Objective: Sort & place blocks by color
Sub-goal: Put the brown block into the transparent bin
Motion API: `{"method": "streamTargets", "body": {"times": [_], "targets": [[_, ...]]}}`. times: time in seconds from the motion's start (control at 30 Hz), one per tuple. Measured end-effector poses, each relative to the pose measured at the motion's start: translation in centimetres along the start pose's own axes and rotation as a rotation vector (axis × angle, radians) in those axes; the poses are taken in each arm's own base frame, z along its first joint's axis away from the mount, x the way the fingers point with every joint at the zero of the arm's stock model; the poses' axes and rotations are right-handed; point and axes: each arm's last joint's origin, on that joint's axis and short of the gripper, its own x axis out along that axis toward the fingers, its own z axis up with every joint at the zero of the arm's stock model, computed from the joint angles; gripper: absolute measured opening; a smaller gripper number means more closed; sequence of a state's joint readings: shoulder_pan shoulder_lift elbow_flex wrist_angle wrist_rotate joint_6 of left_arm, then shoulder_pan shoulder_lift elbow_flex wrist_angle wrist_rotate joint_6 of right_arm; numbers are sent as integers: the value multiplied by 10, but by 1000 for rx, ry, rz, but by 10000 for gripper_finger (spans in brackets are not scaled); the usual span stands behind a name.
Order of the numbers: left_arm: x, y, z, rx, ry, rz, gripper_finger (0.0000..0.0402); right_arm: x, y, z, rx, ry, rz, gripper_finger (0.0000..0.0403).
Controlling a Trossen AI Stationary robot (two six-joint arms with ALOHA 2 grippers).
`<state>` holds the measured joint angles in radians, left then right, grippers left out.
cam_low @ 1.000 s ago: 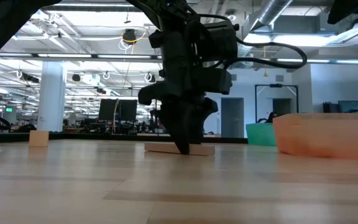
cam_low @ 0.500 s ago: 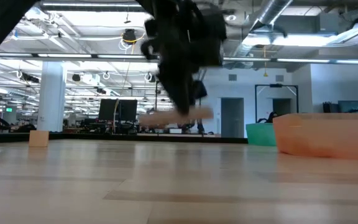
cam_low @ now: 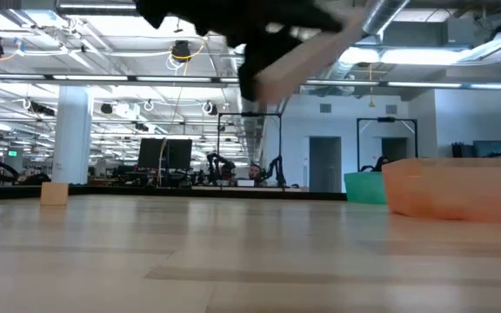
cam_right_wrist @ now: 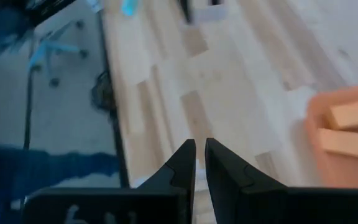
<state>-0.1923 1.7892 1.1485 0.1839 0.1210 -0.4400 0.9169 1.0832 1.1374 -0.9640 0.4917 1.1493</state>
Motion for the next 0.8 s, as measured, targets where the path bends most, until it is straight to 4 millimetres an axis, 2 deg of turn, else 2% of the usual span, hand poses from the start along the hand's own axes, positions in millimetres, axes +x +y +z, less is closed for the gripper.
{"method": "streamTargets", "body": {"times": [0.13, 0.17, 0.27, 0.4, 0.5, 0.6, 0.7, 0.8], "targets": [[40, -18, -23, -249, -172, -6, 92, -7, 8, -13, -112, 43, 68, 61], [54, -25, -23, -294, -228, -19, 92, -10, 9, -17, -130, 53, 80, 61], [87, -48, -13, -394, -325, -61, 92, -16, 13, -27, -176, 65, 111, 61], [143, -70, -2, -433, -304, -73, 92, -23, 16, -37, -220, 71, 144, 61], [173, -82, 17, -434, -298, -62, 92, -27, 17, -43, -248, 78, 162, 61], [193, -83, 36, -424, -324, -64, 92, -30, 17, -47, -272, 82, 172, 61], [204, -67, 26, -460, -425, -131, 92, -32, 18, -49, -285, 70, 174, 61], [209, -56, 13, -490, -405, -102, 92, -34, 18, -51, -309, 61, 181, 61]]}}
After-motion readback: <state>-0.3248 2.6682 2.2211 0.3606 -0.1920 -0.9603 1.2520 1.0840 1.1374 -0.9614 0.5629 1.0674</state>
